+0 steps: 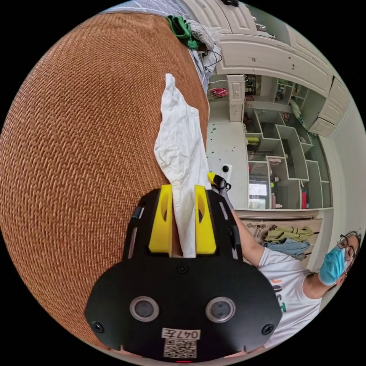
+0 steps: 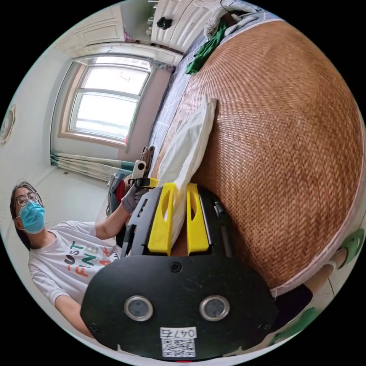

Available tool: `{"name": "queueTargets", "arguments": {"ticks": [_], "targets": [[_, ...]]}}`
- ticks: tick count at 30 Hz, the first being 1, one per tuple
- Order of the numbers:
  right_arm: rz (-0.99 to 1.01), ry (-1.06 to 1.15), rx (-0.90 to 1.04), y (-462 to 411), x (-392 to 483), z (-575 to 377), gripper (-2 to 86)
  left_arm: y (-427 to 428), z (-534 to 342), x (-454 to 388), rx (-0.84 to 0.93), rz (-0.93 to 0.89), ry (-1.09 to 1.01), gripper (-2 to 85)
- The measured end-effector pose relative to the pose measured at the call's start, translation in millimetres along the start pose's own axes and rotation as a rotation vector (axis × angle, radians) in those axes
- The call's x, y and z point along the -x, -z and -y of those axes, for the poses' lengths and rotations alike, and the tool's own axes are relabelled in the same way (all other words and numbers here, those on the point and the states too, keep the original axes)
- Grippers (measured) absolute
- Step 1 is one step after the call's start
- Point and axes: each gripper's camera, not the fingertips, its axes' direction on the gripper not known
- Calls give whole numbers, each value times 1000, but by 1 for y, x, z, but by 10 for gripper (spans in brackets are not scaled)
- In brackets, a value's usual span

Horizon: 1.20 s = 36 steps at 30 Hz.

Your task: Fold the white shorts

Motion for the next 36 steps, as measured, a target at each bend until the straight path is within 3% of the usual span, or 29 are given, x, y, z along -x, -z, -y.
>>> {"name": "queueTargets", "arguments": {"ticks": [4, 8, 11, 14, 17, 19, 21, 23, 25, 32, 36], "targets": [[-21, 123, -103, 1, 75, 23, -8, 33, -4, -8, -84, -107, -43, -4], [-19, 418, -232, 26, 201, 59, -7, 99, 3, -73, -222, -194, -265, -9], [-122, 714, -272, 35, 313, 67, -3, 141, 8, -160, -275, -36, -531, -9], [-264, 932, -175, 11, 399, 46, -1, 164, 3, -208, -285, 83, -697, -7], [-399, 1005, 25, -59, 439, 5, 2, 175, 4, -180, -177, 68, -631, -4], [-460, 990, 140, -115, 442, -27, 10, 179, 2, -143, -104, 77, -489, -5], [-490, 940, 276, -170, 437, -53, 31, 194, -18, -98, -111, 215, -279, -9], [-458, 848, 466, -216, 430, -72, 69, 201, -42, -87, -133, 295, -199, -9], [-435, 773, 480, -215, 432, -75, 80, 194, -59, -98, -109, 326, -203, -10], [-528, 440, 99, -74, 416, -44, 65, 67, -78, -232, 151, 495, -408, -10], [-587, 201, -36, -27, 366, -22, 88, -4, -91, -250, 173, 579, -514, -10]]}}
